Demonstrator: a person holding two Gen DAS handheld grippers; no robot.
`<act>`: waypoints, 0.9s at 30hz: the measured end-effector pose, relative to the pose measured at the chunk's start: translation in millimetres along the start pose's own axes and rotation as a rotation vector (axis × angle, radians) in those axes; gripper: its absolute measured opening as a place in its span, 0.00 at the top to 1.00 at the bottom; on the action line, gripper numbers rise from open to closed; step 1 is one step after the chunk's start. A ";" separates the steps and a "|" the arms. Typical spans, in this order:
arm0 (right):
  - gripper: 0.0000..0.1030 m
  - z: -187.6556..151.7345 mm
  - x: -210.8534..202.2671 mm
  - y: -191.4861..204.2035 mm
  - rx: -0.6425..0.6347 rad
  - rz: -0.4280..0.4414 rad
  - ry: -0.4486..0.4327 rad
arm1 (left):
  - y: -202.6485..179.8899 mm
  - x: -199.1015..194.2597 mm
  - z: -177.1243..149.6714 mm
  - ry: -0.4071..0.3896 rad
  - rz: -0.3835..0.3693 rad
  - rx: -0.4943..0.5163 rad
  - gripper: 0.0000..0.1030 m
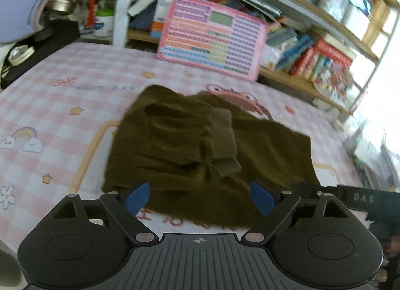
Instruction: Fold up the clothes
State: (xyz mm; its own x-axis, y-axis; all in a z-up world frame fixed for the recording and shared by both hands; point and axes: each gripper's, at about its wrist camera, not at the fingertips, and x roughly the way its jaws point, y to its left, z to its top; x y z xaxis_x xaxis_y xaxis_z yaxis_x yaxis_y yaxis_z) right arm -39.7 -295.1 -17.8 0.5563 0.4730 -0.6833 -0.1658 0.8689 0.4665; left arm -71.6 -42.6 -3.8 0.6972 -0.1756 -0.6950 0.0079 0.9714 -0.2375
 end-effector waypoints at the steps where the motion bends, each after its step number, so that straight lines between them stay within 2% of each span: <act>1: 0.53 -4.9 -4.5 -4.5 -0.008 -0.023 0.005 | -5.8 0.9 -2.8 0.005 0.001 0.016 0.13; 8: 0.53 -27.8 -26.4 -19.6 -0.055 -0.175 0.010 | -37.2 6.9 -19.6 0.057 -0.001 0.119 0.13; 12: 0.44 -35.3 -33.5 -15.0 -0.071 -0.233 -0.003 | -38.9 6.0 -22.3 0.062 0.003 0.151 0.13; 18: 0.43 -46.3 -35.8 -3.0 -0.046 -0.266 0.004 | -32.1 -0.3 -28.0 0.042 0.023 0.191 0.13; 25: 0.40 -59.5 -38.1 16.0 -0.029 -0.314 0.018 | -21.1 -11.1 -32.9 0.020 -0.007 0.233 0.08; 27: 0.36 -62.0 -39.5 20.1 -0.021 -0.330 0.018 | -17.4 -11.1 -35.5 0.030 -0.017 0.235 0.08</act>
State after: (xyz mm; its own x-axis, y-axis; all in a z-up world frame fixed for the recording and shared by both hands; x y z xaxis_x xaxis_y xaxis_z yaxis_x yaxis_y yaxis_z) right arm -115.5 -287.2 -16.3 0.5683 0.1677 -0.8055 0.0041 0.9784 0.2066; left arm -104.9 -63.2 -16.1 0.6740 -0.1935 -0.7129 0.1884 0.9782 -0.0874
